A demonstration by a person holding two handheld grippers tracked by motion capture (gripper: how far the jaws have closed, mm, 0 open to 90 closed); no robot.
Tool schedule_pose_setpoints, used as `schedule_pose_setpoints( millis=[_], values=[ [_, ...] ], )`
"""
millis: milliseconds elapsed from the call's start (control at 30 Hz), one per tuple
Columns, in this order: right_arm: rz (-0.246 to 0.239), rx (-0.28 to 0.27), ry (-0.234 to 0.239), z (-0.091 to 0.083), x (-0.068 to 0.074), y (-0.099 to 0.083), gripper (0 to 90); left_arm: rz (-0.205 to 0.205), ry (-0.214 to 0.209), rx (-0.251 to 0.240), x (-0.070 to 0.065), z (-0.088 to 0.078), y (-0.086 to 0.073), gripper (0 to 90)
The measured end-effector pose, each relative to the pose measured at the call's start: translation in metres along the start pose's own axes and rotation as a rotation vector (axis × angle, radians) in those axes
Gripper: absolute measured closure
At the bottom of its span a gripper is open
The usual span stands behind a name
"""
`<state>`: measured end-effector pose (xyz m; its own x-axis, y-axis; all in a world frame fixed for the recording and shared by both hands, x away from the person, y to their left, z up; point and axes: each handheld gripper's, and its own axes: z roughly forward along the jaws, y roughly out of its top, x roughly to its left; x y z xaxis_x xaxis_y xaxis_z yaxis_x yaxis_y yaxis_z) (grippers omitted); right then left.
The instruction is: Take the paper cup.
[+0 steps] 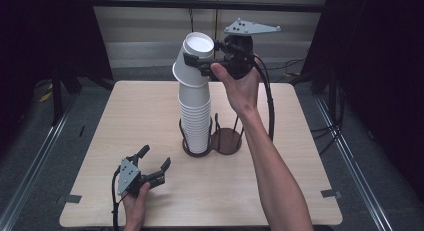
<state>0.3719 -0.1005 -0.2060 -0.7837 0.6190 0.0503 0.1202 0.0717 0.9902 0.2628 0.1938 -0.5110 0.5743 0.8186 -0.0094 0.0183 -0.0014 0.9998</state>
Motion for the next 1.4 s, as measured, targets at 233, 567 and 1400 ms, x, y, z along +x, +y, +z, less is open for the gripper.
schedule_pose_setpoints(
  millis=[233, 567, 1400],
  values=[
    [0.024, -0.039, 0.011, -0.005, -0.002, 0.002, 23.6, 0.000, 0.000, 0.000, 0.000, 0.000, 0.000, 15.7],
    [0.046, -0.106, 0.026, -0.015, -0.004, 0.005, 23.7, 0.000, 0.000, 0.000, 0.000, 0.000, 0.000, 15.7],
    [0.095, -0.169, 0.012, -0.055, -0.022, 0.008, 23.6, -0.003, -0.005, 0.000, 0.000, 0.000, 0.000, 15.6]
  ],
)
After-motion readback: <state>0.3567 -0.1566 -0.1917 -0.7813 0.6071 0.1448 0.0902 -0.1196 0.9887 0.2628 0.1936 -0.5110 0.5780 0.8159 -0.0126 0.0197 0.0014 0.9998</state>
